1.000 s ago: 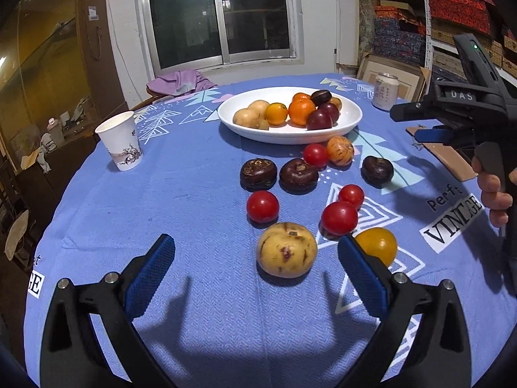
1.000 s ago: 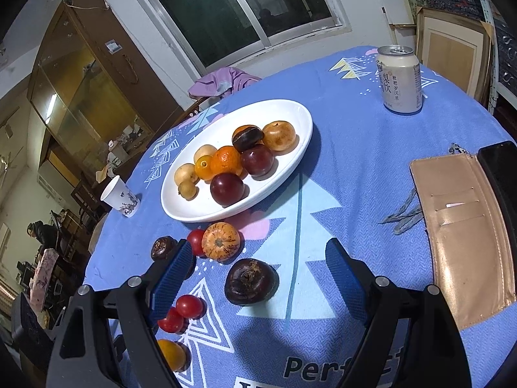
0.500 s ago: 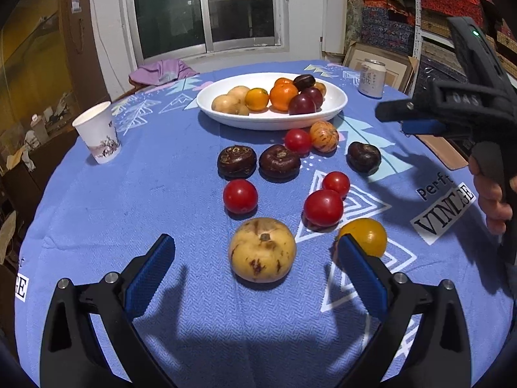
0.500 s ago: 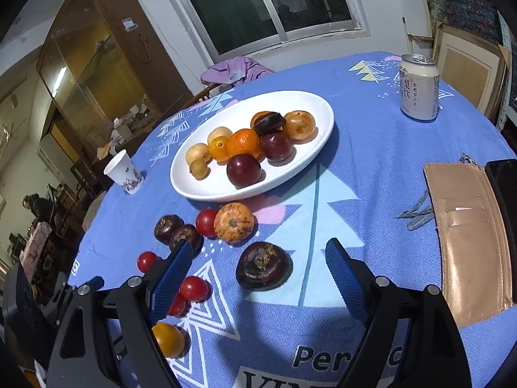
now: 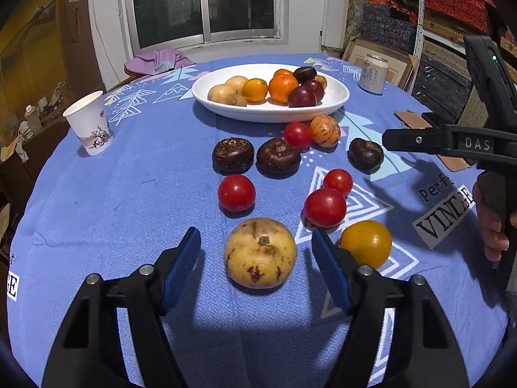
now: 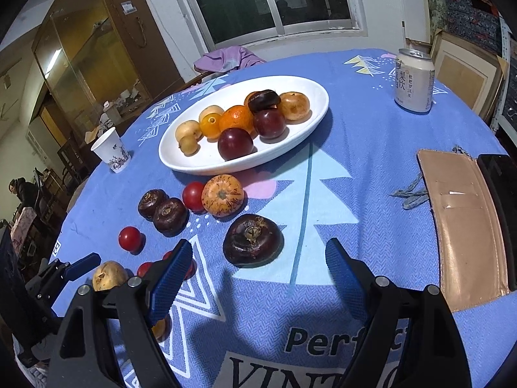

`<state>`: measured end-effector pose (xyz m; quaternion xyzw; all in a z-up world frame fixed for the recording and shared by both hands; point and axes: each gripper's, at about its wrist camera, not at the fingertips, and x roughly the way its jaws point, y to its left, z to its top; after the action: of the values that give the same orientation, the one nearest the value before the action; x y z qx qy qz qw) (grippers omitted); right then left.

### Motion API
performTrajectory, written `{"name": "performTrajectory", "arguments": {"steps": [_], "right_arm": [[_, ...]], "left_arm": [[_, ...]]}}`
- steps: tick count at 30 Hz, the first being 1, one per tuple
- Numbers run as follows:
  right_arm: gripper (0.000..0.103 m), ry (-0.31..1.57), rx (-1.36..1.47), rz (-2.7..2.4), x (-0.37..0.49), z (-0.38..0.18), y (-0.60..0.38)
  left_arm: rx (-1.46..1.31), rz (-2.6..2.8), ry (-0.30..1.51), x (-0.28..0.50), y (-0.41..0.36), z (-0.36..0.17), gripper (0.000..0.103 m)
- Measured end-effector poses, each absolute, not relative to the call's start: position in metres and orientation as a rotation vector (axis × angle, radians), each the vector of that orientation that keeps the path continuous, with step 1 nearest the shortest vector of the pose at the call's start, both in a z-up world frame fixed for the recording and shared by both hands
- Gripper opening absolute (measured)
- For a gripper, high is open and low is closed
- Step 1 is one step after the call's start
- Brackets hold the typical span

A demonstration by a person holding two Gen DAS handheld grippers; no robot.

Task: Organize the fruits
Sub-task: 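Grasp the pale mottled fruit with the left tool while the right tool grasps a dark brown fruit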

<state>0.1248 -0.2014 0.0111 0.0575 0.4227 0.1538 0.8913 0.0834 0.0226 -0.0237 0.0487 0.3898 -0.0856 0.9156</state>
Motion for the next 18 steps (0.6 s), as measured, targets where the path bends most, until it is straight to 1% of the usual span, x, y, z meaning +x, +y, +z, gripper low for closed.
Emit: {"name": "performTrajectory", "arguments": {"steps": [2, 5, 7, 9, 11, 15, 18], "right_arm": [[0.085, 0.873, 0.096, 0.313, 0.123, 0.01, -0.199], [0.085, 0.861, 0.049, 0.29, 0.121, 0.009, -0.195], [0.084, 0.858, 0.023, 0.277, 0.121, 0.008, -0.193], [0.08, 0.853, -0.008, 0.266, 0.121, 0.007, -0.19], [0.078, 0.845, -0.055, 0.256, 0.119, 0.006, -0.185], [0.077, 0.803, -0.165, 0.234, 0.114, 0.005, -0.172], [0.077, 0.795, -0.193, 0.237, 0.113, 0.005, -0.168]], "left_arm": [[0.098, -0.181, 0.81, 0.084, 0.022, -0.025, 0.058], [0.081, -0.181, 0.83, 0.089, 0.024, -0.027, 0.051], [0.071, -0.184, 0.834, 0.091, 0.025, -0.028, 0.049], [0.072, -0.193, 0.83, 0.09, 0.024, -0.027, 0.045], [0.079, -0.19, 0.827, 0.09, 0.022, -0.027, 0.045], [0.074, -0.193, 0.828, 0.09, 0.022, -0.027, 0.045], [0.075, -0.192, 0.83, 0.09, 0.023, -0.027, 0.045]]}}
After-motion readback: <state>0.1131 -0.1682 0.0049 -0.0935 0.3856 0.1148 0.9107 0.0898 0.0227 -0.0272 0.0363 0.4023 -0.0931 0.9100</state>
